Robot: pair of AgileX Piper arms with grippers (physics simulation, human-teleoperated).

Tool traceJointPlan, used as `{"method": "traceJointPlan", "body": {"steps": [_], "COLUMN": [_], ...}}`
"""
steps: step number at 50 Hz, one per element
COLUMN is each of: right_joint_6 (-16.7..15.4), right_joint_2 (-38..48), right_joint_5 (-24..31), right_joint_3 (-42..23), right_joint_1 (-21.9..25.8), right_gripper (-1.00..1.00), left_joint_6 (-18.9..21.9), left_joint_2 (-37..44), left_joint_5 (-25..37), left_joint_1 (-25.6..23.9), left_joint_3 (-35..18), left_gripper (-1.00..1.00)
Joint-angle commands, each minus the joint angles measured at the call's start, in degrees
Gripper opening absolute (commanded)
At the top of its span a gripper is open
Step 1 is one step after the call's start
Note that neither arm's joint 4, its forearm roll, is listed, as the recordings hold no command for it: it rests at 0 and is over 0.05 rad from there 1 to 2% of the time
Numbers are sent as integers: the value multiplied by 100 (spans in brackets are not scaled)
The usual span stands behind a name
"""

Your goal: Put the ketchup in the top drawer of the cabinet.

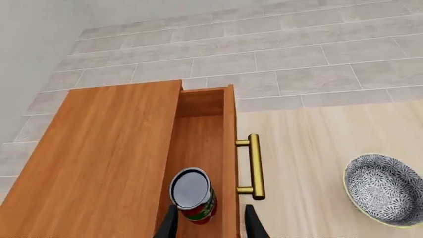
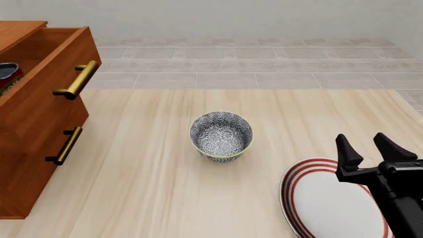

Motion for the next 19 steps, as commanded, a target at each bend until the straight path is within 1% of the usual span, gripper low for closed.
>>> {"method": "traceJointPlan", "body": {"steps": [1,5,7,8,9,10,13,16,18,19], "right_joint_6": [-6,-25,-23,-23,-23,-26,-28,-21,-19,-19], "right_joint_2": [-59,-185,-226,-254,-258,-350,-464,-641,-894,-919], "right_joint_5": [57,167,209,236,241,327,445,622,876,901], "right_joint_3": [0,0,0,0,0,0,0,0,0,0], "right_joint_1": [1,21,18,17,17,18,25,41,42,43], "right_gripper": [100,100,100,100,100,100,100,100,100,100], "left_joint_6": [-49,-144,-193,-208,-208,-291,-312,-374,-387,-387], "left_joint_2": [-366,-508,-589,-646,-646,-730,-791,-896,-912,-912], "left_joint_5": [435,720,842,900,901,948,926,894,882,882], "left_joint_1": [-377,-646,-867,-1026,-1026,-1215,-1297,-1609,-1803,-1804], "left_joint_3": [-266,-511,-592,-592,-592,-541,-454,-302,-286,-286], "left_gripper": [100,100,100,100,100,100,100,100,100,100]}}
